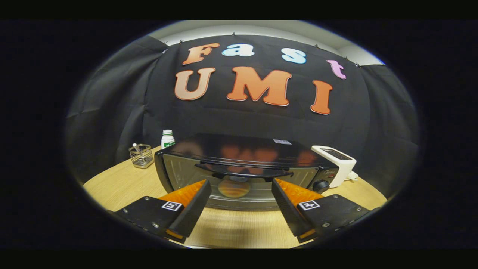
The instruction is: Open the toaster oven, put the food inside, and close the toaster oven door.
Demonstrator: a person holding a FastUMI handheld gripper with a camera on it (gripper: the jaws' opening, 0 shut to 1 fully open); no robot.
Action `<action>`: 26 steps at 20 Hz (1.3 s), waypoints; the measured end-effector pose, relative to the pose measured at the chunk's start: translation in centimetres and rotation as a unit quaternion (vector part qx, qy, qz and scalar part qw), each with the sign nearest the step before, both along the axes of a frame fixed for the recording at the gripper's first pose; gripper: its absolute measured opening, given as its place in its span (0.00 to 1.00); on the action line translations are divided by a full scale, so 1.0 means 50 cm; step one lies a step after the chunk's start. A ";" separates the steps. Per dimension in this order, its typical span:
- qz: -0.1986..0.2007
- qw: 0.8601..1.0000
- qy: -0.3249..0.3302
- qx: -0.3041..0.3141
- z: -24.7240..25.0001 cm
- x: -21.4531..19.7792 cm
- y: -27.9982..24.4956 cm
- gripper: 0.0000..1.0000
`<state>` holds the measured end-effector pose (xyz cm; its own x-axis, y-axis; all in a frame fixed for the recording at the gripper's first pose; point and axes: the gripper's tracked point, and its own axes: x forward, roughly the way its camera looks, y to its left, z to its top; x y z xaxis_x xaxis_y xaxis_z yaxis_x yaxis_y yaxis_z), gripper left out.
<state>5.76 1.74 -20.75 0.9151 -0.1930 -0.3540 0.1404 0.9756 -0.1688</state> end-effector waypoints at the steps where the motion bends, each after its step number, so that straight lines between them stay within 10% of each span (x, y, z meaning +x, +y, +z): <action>1: -0.001 1.000 -0.006 -0.002 0.010 -0.005 -0.002 0.97; 26: 0.014 0.987 -0.158 0.030 0.297 -0.439 -0.127 0.98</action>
